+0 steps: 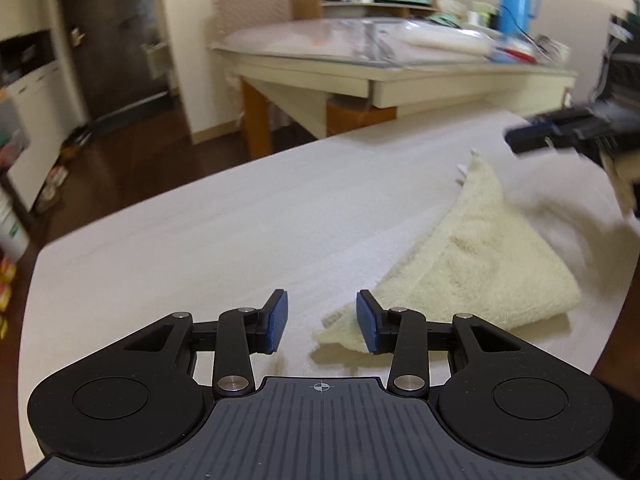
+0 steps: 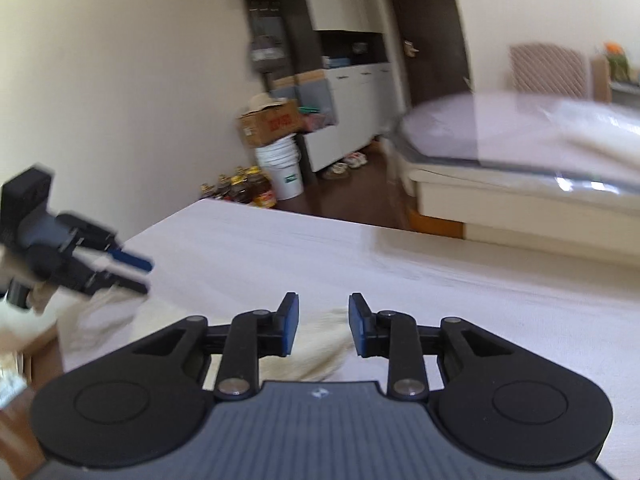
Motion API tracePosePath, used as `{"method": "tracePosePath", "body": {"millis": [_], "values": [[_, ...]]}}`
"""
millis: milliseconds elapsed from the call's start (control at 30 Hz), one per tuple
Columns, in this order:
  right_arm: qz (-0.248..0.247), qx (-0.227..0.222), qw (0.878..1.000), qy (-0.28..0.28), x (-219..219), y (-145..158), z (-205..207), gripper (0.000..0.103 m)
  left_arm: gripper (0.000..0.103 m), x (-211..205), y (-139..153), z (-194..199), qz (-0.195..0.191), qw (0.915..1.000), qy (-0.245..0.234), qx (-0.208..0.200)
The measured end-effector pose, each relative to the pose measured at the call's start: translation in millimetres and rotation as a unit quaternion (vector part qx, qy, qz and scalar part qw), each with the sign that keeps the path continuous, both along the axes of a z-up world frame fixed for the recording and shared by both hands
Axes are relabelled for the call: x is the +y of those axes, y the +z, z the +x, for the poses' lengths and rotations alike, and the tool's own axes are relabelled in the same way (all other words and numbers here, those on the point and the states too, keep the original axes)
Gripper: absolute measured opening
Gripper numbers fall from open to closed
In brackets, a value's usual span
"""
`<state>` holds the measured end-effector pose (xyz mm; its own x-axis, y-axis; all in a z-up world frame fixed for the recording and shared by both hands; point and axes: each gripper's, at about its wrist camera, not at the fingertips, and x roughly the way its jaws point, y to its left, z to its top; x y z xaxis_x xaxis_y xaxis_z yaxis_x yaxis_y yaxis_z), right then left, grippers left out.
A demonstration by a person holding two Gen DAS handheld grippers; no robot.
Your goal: Fold towel
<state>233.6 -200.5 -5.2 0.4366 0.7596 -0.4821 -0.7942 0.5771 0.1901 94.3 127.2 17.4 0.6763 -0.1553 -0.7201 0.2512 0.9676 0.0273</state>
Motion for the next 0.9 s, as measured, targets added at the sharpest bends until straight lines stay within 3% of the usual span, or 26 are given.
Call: {"method": "tracePosePath", "body": {"millis": [133, 333, 433, 900], "values": [[-0.061, -0.051, 0.996, 0.035, 19.9, -2.0, -22.6, 0.030, 0.041, -5.1, -0.7, -11.6, -0.018, 0.9990, 0.036, 0.019], [-0.101, -0.073, 0.990, 0.059, 37.4, -5.0, -25.7, 0.030, 0.039, -2.1, -13.2, -19.9, -0.096, 0.9877, 0.119, 0.031], [-0.116, -0.076, 0.988, 0.065, 44.8, -10.0, -19.8, 0.030, 0.039, -0.9, -21.1, -17.2, -0.118, 0.9833, 0.135, 0.032], [-0.122, -0.045, 0.991, 0.028, 38.6, -22.1, -33.0, 0.030, 0.048, -4.8, -24.5, 20.5, -0.053, 0.9885, 0.135, 0.043]]}}
